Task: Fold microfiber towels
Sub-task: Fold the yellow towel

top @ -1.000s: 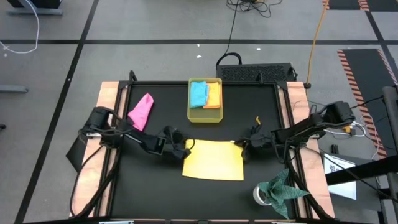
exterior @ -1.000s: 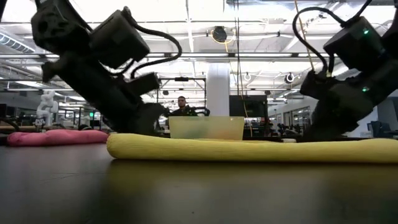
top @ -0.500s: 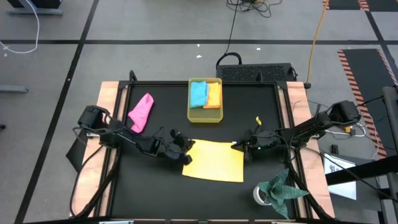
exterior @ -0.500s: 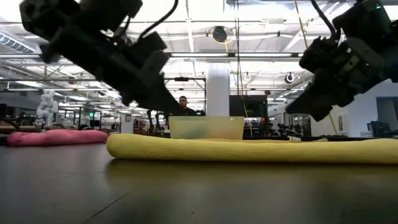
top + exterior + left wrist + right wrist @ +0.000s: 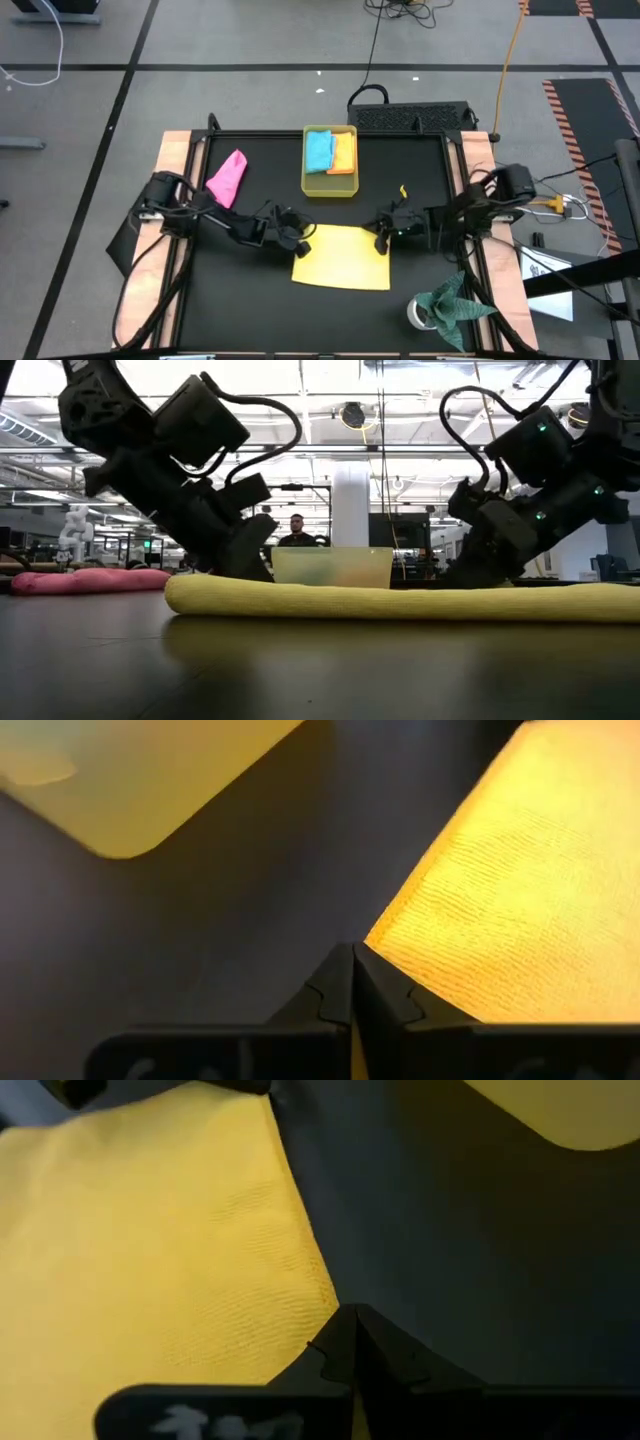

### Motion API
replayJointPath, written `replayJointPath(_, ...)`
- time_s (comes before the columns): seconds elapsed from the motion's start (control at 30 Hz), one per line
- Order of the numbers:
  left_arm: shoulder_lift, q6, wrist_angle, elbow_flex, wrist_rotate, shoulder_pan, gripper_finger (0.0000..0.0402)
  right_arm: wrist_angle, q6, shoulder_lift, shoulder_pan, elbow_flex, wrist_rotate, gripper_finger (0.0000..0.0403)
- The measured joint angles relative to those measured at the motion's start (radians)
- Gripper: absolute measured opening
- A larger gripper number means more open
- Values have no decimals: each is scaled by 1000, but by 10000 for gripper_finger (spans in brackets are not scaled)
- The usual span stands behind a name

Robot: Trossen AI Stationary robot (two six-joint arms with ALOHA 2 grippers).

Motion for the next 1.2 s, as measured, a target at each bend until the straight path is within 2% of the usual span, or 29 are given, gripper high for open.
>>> replayJointPath(0.17,-83,9,-74,-3,-18,-32,7,43,-61,-21,-3,-6,4,0)
replayJointPath(0.27,-149,-3,-118,-3,-69,-61,5,59,-91,-104,12,-4,0,0)
replayJointPath(0.37,-182,4,-108,-3,-86,-91,13,-25,-109,-190,33,-5,-2,0)
replayJointPath(0.57,-159,47,-61,-1,103,-105,3,-296,-83,-318,69,-5,-5,0)
replayJointPath(0.7,-90,57,-59,-2,194,-99,12,-426,-43,-313,71,-5,-3,0)
replayJointPath(0.8,-46,76,-58,1,216,-84,11,-445,-39,-295,72,-3,-1,0)
replayJointPath(0.9,-36,96,-75,3,145,-61,3,-453,3,-289,90,-3,-5,0)
replayJointPath(1.03,-96,208,-163,-4,15,-31,12,-439,54,-287,148,-2,-155,0)
replayJointPath(1.2,-250,253,-238,0,-12,-26,18,-340,19,-320,217,-6,-126,0)
